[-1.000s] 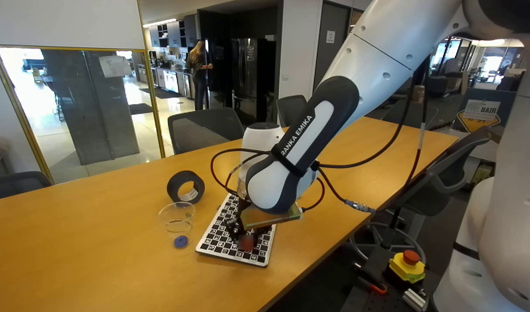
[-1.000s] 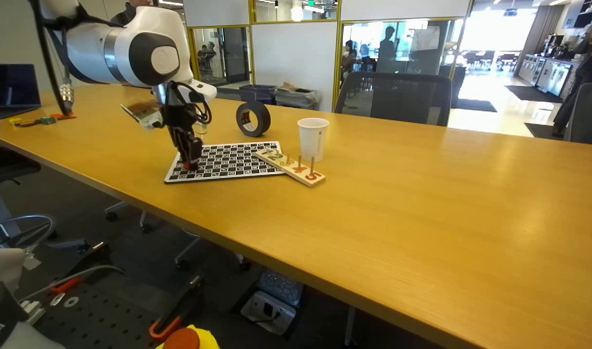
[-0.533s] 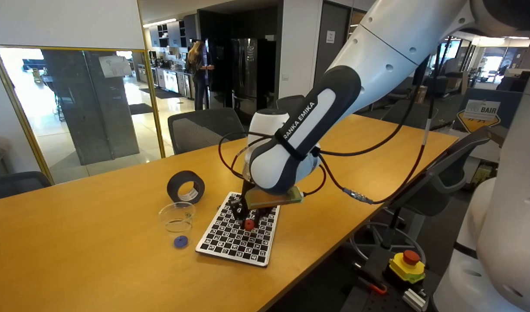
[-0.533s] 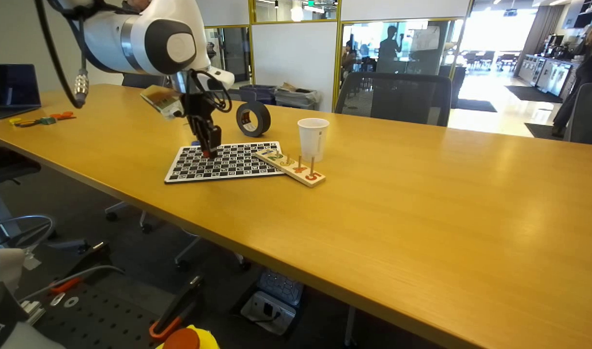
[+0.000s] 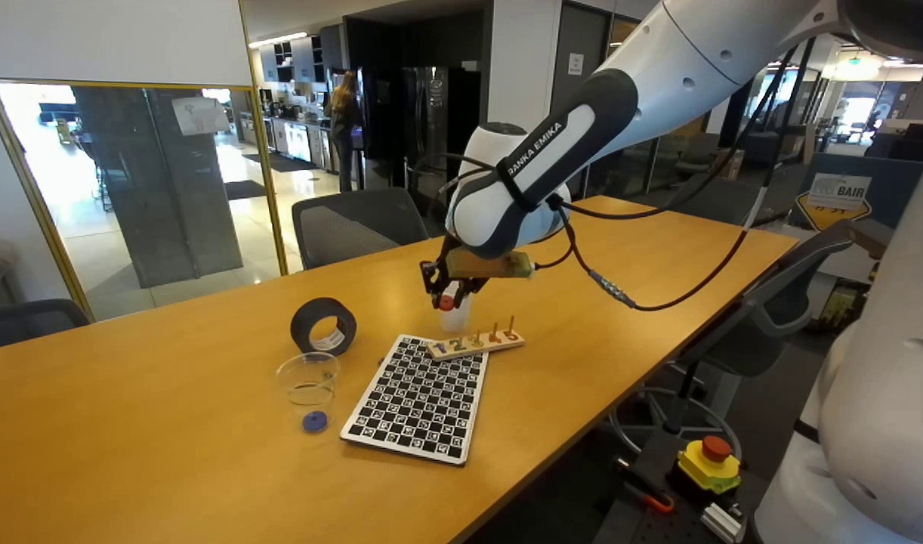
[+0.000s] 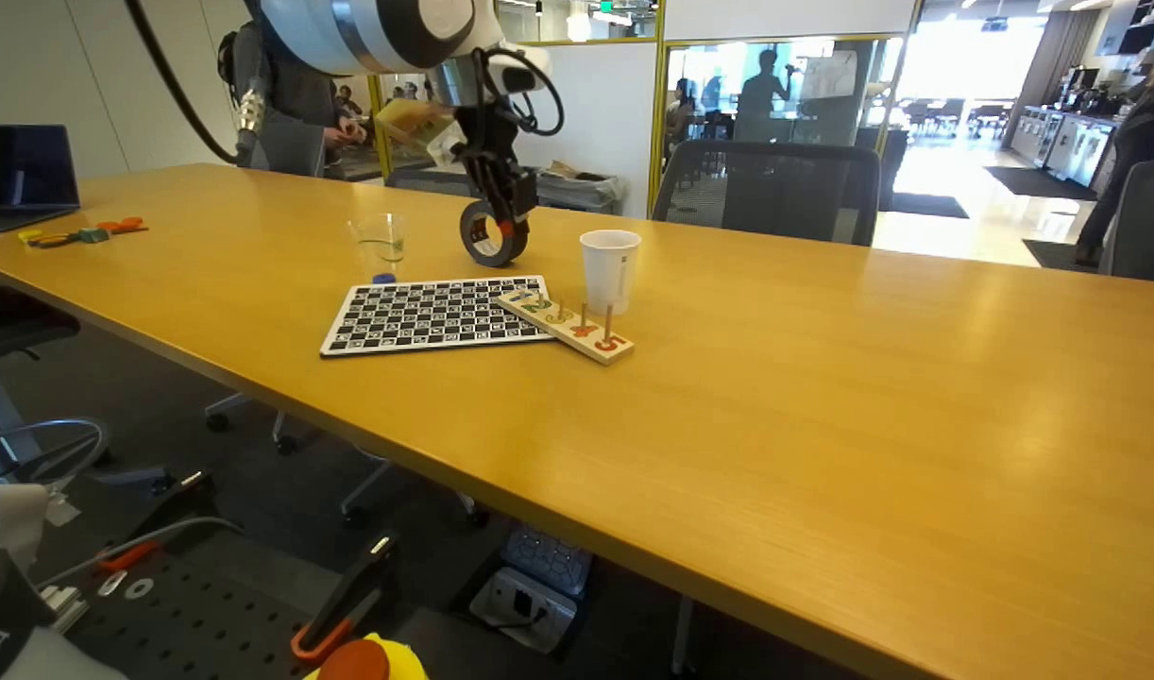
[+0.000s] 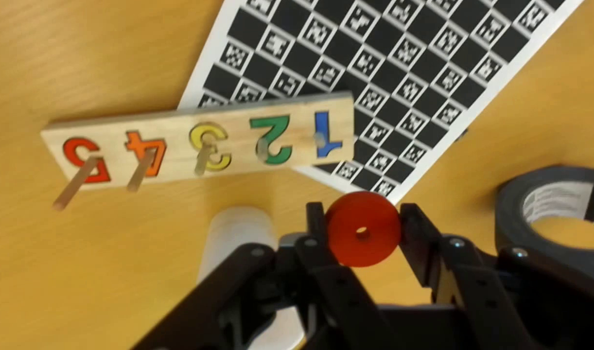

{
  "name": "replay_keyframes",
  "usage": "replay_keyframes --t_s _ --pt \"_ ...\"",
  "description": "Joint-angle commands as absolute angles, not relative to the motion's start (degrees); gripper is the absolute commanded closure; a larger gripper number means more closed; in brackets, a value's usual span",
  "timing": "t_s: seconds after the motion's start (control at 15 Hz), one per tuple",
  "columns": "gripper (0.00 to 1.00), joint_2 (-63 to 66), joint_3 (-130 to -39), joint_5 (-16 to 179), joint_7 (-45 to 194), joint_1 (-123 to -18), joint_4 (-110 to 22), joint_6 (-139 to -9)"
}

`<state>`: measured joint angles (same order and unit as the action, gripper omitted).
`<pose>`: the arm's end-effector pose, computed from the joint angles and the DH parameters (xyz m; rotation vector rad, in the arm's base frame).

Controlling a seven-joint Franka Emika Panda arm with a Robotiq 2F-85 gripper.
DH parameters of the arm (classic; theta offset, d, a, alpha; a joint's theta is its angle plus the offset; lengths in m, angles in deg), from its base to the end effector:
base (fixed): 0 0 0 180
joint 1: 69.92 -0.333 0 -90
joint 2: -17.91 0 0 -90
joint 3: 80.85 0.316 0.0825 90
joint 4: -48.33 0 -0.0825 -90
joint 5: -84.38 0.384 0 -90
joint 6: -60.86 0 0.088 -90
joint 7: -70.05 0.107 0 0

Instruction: Put the blue square into the transparent cup and the orange squares into the white cup.

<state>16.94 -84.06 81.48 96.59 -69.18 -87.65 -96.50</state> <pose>0.5289 -0.0345 0.3536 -2.9607 0.7383 -0.5472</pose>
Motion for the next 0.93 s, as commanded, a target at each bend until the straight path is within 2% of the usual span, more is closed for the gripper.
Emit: replay_keyframes --t_s 0.0,0.87 --pt "0.80 14.31 -85.67 79.46 96.20 -66.97 -80.95 -93.98" --pt "0.80 2.28 -88.50 83.21 91.85 -65.19 -66.15 -87.38"
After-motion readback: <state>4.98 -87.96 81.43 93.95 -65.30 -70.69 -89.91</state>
